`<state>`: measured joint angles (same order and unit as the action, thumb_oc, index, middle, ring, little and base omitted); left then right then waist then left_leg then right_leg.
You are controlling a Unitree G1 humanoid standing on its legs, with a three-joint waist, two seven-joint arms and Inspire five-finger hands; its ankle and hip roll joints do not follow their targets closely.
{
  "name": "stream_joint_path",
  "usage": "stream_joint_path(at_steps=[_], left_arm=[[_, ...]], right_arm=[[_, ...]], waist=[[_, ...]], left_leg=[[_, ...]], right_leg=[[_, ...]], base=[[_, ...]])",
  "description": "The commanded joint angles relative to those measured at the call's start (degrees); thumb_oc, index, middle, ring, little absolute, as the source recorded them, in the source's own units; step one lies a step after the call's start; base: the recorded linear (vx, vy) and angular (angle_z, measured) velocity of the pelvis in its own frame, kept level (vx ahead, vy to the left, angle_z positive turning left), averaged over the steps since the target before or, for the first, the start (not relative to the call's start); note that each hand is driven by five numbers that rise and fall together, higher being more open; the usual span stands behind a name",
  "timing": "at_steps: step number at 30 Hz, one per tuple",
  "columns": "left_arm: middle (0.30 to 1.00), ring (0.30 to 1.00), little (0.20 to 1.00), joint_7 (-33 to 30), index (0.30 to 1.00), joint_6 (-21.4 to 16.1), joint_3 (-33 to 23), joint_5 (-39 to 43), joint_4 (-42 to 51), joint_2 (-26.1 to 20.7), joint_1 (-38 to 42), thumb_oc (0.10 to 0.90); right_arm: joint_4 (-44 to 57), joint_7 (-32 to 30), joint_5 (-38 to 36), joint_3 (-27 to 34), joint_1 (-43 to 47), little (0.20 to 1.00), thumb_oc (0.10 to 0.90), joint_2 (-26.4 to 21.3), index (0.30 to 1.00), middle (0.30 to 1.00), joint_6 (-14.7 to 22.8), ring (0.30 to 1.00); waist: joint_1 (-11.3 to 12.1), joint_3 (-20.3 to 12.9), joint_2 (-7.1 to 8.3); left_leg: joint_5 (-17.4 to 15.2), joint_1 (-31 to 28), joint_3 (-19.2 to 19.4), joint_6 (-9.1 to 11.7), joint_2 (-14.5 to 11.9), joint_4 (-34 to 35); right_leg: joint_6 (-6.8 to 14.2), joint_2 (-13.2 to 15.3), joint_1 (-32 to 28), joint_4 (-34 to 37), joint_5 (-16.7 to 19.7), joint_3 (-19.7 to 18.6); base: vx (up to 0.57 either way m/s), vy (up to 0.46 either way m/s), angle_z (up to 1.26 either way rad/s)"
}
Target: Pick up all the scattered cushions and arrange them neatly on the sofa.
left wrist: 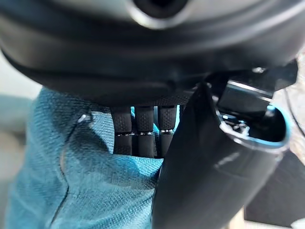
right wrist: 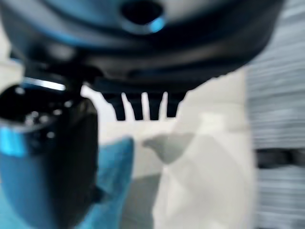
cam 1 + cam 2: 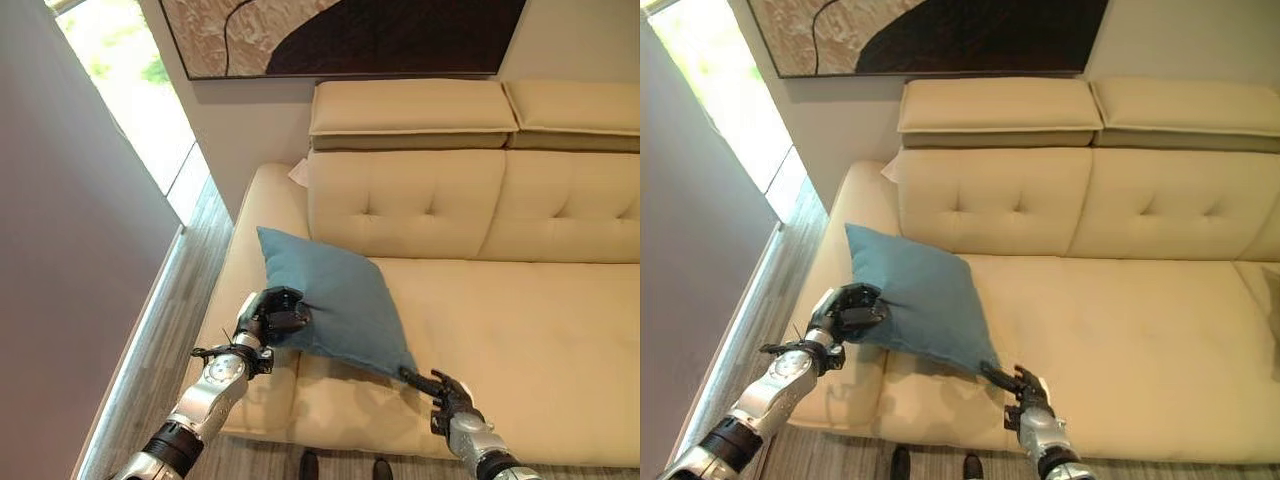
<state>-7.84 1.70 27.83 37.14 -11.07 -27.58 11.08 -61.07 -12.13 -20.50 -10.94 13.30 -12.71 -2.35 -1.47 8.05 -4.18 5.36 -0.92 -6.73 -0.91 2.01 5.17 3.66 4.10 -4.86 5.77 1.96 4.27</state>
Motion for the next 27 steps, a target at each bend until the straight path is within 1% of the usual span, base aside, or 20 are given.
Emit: stream_joint_path(at_steps=[1,4,7,12,13,14,15,16,17,19,23,24,25,27], left_arm=[[0.3,0.3,0.3,3.9,0.3,-9.4,-3.6,3.8,11.4,-0.9,8.6,0.4],[0.3,0.3,0.3,5.8,0.3,-9.0,-4.2,2.3,12.3,-1.8,5.2,0.4],[0.3,0.3,0.3,7.5,0.3,-8.2,-5.7,0.4,11.2,-2.4,0.7,0.4],[0.3,0.3,0.3,9.9,0.3,-6.6,-7.3,-0.8,6.9,-2.8,-5.3,0.4],[0.3,0.3,0.3,10.2,0.3,-6.3,-7.5,-0.3,6.1,-2.6,-6.0,0.4],[0.3,0.3,0.3,10.6,0.3,-6.1,-7.5,0.1,5.4,-2.2,-6.5,0.4],[0.3,0.3,0.3,11.0,0.3,-5.9,-7.6,-0.1,5.1,-2.0,-6.8,0.4],[0.3,0.3,0.3,11.0,0.3,-5.9,-7.6,-0.1,5.1,-2.0,-6.8,0.4],[0.3,0.3,0.3,11.6,0.3,-5.7,-7.7,-2.1,4.3,-1.6,-6.8,0.4],[0.3,0.3,0.3,11.6,0.3,-5.5,-7.4,-2.9,2.5,-0.8,-6.2,0.4],[0.3,0.3,0.3,10.3,0.3,-6.2,-7.9,-4.8,0.0,1.0,-4.8,0.4],[0.3,0.3,0.3,10.4,0.3,-6.3,-7.8,-5.1,-0.4,1.4,-4.4,0.4],[0.3,0.3,0.3,10.4,0.3,-6.3,-7.7,-5.9,-1.0,2.3,-3.7,0.4],[0.3,0.3,0.3,10.4,0.3,-6.3,-7.7,-6.1,-1.4,2.9,-3.3,0.4]], right_arm=[[-1.7,2.0,-0.3,-1.5,6.1,0.9,0.8,1.5,0.9,0.9,3.2,0.9],[-0.8,5.7,-5.9,-1.4,6.7,0.9,0.8,2.8,0.9,0.9,4.8,0.9],[1.3,8.8,-12.6,-0.3,6.7,0.9,0.8,3.7,0.9,0.9,6.6,0.9],[4.8,11.6,-19.3,-0.7,5.7,0.9,0.8,4.5,0.9,0.9,7.1,0.9],[5.5,12.2,-21.1,-0.8,5.7,0.472,0.515,4.6,0.472,0.472,6.8,0.472],[6.3,13.1,-23.2,-1.0,5.5,0.3,0.4,5.0,0.3,0.3,6.6,0.3],[7.1,14.1,-25.9,-0.8,5.1,0.3,0.4,5.5,0.3,0.3,6.5,0.3],[7.1,14.1,-25.9,-0.8,5.1,0.3,0.4,5.5,0.3,0.3,6.5,0.3],[8.9,15.7,-29.8,-0.7,3.9,0.3,0.4,6.6,0.3,0.3,6.6,0.3],[11.2,15.9,-31.4,-1.1,2.7,0.3,0.4,7.1,0.3,0.3,6.6,0.3],[17.7,15.2,-29.2,-2.8,0.5,0.3,0.4,5.7,0.3,0.3,6.8,0.3],[19.7,15.1,-28.6,-2.9,-0.2,0.3,0.4,5.1,0.3,0.3,6.7,0.3],[23.2,15.1,-28.1,-2.1,-1.8,0.3,0.4,3.8,0.3,0.3,6.7,0.3],[24.9,14.9,-28.0,-1.5,-2.3,0.3,0.4,3.2,0.3,0.3,6.7,0.3]], waist=[[2.0,-4.0,0.01],[2.8,-3.9,-0.08],[3.2,-3.8,-0.05],[3.4,-3.7,0.25],[3.5,-3.7,0.37],[3.5,-3.6,0.43],[3.5,-3.5,0.47],[3.5,-3.5,0.47],[3.5,-3.4,0.67],[3.2,-3.4,0.96],[2.3,-3.5,1.55],[2.0,-3.5,1.71],[1.2,-3.4,1.94],[0.9,-3.4,2.03]], left_leg=[[-7.1,-2.2,0.5,0.4,2.4,-0.2],[-7.1,-2.5,-0.1,0.4,2.7,-0.2],[-7.1,-2.5,-0.4,0.5,2.9,-0.2],[-7.1,-2.4,-0.4,0.7,2.7,-0.2],[-7.0,-2.4,-0.4,0.7,2.7,-0.2],[-7.0,-2.4,-0.3,0.6,2.6,-0.2],[-7.0,-2.4,-0.3,0.6,2.6,-0.2],[-7.0,-2.4,-0.3,0.6,2.6,-0.2],[-6.9,-2.4,-0.1,0.6,2.5,-0.2],[-7.0,-2.3,0.1,0.7,2.5,-0.2],[-7.1,-2.3,0.7,0.7,2.1,-0.2],[-7.2,-2.4,0.9,0.7,2.0,-0.2],[-7.4,-2.9,1.3,0.6,1.7,-0.2],[-7.6,-3.0,1.7,0.5,1.5,-0.2]], right_leg=[[3.1,1.6,-5.7,-3.0,-5.4,1.6],[3.0,1.6,-6.1,-3.0,-5.6,2.5],[2.9,1.7,-6.6,-2.8,-5.7,3.1],[2.8,1.7,-6.5,-3.0,-5.8,3.6],[2.8,1.7,-6.5,-3.1,-5.8,3.6],[2.7,1.6,-6.4,-3.2,-5.8,3.6],[2.7,1.6,-6.4,-3.3,-5.8,3.4],[2.7,1.6,-6.4,-3.3,-5.8,3.4],[2.7,1.5,-6.3,-3.3,-5.8,3.4],[2.8,1.5,-6.2,-3.4,-5.8,3.2],[2.7,1.5,-5.7,-4.1,-5.7,2.5],[2.7,1.4,-5.6,-4.4,-5.7,2.3],[2.7,1.4,-5.2,-5.0,-5.7,1.5],[2.7,1.4,-4.9,-5.2,-5.7,0.8]], base=[[-0.01,-0.007,0.17],[0.01,0.007,0.12],[0.0,0.013,0.18],[-0.01,0.007,0.07],[0.0,0.004,0.06],[-0.01,0.01,0.05],[0.0,0.0,0.0],[0.0,0.0,0.0],[0.0,0.0,0.0],[-0.01,0.017,-0.01],[0.0,0.009,-0.03],[0.02,0.039,-0.08],[0.02,0.033,-0.09],[0.0,0.031,-0.17]])
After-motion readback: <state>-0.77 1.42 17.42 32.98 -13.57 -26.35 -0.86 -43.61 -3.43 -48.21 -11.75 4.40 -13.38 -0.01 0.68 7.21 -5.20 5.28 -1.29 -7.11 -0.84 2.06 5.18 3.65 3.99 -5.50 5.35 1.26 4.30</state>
